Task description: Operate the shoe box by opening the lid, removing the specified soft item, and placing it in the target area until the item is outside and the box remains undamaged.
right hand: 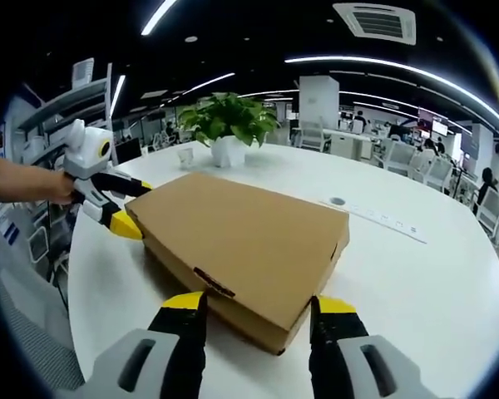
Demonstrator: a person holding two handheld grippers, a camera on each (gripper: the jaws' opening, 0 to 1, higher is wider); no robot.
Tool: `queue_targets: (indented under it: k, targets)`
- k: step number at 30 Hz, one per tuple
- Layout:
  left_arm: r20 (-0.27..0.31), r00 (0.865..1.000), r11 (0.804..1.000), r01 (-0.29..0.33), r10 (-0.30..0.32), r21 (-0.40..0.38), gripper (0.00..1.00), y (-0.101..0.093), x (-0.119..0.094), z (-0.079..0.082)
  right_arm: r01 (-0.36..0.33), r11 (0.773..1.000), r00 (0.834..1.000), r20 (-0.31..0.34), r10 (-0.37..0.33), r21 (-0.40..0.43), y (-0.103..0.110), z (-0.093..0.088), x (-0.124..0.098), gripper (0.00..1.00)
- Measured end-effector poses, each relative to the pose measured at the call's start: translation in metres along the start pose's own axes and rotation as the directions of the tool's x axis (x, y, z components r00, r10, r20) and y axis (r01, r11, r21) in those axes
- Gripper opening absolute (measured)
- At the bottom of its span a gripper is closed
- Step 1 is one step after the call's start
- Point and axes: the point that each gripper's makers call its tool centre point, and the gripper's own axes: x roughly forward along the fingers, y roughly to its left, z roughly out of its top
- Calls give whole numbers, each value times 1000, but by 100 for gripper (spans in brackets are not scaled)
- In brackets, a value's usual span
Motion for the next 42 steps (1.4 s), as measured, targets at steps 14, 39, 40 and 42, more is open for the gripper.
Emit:
queue_targets:
  k: [14, 39, 40, 42]
  targets:
    - [-30, 999, 999, 31, -30, 19, 75, 10, -15, -11, 14, 1000, 1000, 3, -14, 9, 25, -2, -2, 44]
    - [-50, 998, 999, 46, -44, 22, 75, 25, -55, -39, -14, 1000, 1000, -4, 14, -6, 78, -5, -6, 41]
    - [-50, 998, 999, 46, -45, 22, 75, 26, -56, -40, -14, 1000, 1000, -4, 14, -5, 79, -5, -6, 41]
    - [-50, 998, 999, 48, -47, 22, 75, 24, -61, -42, -15, 1000, 1000, -2, 15, 1, 84, -5, -7, 40]
